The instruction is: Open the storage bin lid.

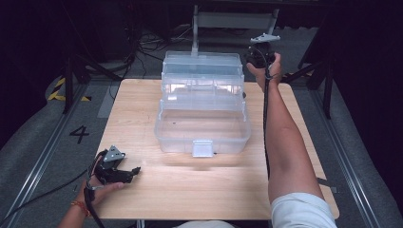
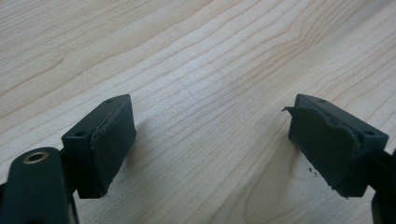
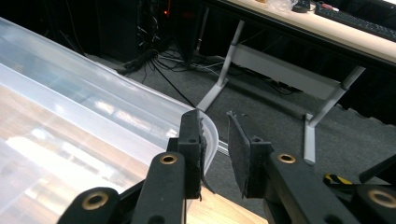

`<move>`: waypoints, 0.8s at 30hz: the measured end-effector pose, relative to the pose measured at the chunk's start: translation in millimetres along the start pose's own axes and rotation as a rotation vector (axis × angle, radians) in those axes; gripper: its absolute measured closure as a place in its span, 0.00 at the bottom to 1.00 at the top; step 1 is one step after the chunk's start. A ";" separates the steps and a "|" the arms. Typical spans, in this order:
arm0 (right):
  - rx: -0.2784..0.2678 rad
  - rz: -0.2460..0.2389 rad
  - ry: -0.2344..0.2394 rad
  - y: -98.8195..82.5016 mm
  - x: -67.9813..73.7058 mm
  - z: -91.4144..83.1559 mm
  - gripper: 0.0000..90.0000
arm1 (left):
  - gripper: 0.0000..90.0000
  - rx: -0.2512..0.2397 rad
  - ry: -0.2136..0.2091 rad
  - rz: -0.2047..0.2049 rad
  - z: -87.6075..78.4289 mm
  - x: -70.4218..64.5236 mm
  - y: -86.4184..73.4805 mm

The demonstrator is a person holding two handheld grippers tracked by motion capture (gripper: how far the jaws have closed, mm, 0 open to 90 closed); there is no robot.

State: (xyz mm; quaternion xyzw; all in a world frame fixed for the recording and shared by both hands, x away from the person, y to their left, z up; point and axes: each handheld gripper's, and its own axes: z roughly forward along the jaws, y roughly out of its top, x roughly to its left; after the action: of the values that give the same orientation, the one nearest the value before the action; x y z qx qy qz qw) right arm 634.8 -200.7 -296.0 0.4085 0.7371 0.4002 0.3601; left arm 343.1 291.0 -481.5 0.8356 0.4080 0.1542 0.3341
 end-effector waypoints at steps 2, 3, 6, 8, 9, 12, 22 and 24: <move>-0.003 -0.001 0.009 -0.4 0.4 -3.2 0.83 | 0.17 -0.001 0.000 -0.002 0.1 -0.2 -0.1; 0.000 -0.004 0.012 -0.7 0.8 -4.2 0.83 | 0.17 0.002 0.005 0.013 -0.4 0.7 0.1; 0.000 -0.007 0.017 -1.6 0.8 -6.5 0.83 | 0.17 0.001 0.002 0.008 -0.2 0.4 0.0; -0.002 -0.002 0.023 -3.2 -0.3 -10.9 0.81 | 0.17 -0.004 0.002 -0.001 0.3 -0.3 -0.3; -0.004 0.001 0.028 -3.8 -0.6 -12.5 0.80 | 0.17 -0.006 0.006 0.009 0.4 0.4 -0.1; -0.007 0.001 0.038 -5.9 0.7 -17.1 0.78 | 0.17 -0.004 0.005 0.009 0.3 0.5 0.0; 0.006 -0.023 0.075 -14.3 7.0 -44.9 0.60 | 0.17 -0.001 0.009 0.026 -0.2 1.4 0.2; 0.008 -0.025 0.079 -14.9 8.3 -50.9 0.58 | 0.17 -0.002 0.010 0.026 -0.2 1.4 0.1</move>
State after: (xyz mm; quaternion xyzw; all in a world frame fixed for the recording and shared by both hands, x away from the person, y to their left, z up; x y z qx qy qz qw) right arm 583.1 -213.5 -289.5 0.3846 0.7575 0.4082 0.3342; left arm 343.9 292.1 -481.3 0.8397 0.3987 0.1629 0.3309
